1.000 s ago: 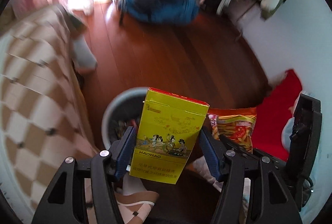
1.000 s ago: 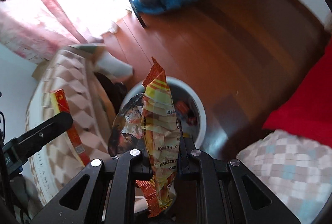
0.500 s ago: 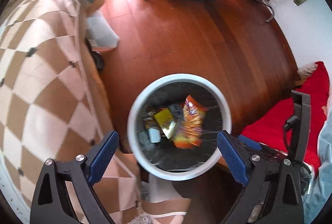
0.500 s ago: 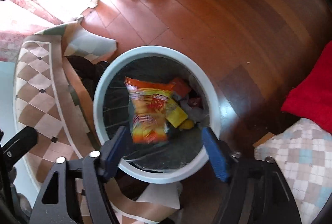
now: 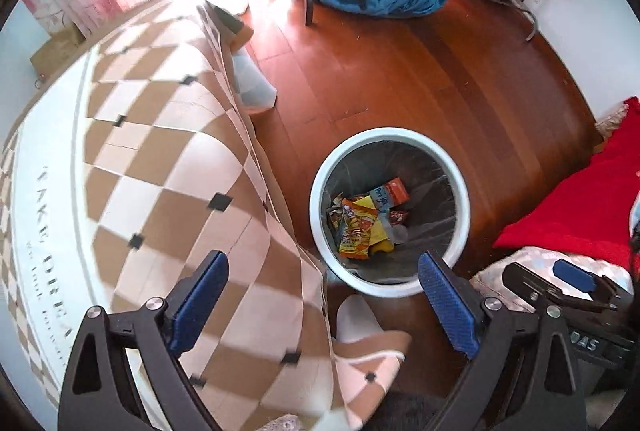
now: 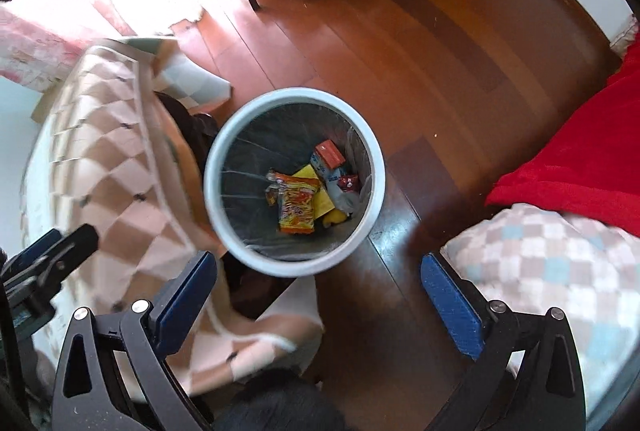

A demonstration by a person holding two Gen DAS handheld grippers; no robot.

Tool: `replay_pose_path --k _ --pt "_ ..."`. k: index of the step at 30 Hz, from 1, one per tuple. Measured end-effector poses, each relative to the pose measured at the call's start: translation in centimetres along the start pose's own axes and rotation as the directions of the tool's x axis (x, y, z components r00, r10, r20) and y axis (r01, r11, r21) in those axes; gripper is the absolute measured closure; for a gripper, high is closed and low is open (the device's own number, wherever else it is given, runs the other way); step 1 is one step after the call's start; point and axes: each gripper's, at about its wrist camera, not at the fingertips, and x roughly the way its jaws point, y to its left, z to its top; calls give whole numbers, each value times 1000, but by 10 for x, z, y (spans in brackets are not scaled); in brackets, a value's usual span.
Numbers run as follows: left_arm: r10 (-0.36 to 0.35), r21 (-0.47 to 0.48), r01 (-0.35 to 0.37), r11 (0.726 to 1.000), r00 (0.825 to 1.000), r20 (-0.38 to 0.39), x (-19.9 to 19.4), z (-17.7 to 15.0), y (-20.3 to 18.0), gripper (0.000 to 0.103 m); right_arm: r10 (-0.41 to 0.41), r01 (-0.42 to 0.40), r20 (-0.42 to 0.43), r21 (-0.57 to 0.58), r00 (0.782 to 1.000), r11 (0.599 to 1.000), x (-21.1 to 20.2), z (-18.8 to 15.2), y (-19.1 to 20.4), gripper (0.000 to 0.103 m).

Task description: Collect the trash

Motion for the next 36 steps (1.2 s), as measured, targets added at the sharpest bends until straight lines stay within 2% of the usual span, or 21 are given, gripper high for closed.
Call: replay_pose_path --k 10,22,31,36 --pt "-71 86 62 994 992 102 -116 -29 -7 6 84 -84 151 -5 985 996 -145 -44 10 0" --pt "-219 114 199 973 954 204 -237 -63 2 6 245 -226 232 -105 941 969 -281 -99 29 0" --pt "-274 135 246 960 925 263 -297 -91 11 6 317 -277 242 -183 917 943 -332 -131 50 0" --pt "-279 142 248 958 919 277 -310 -100 14 6 328 -283 235 -206 915 937 -342 -140 57 0"
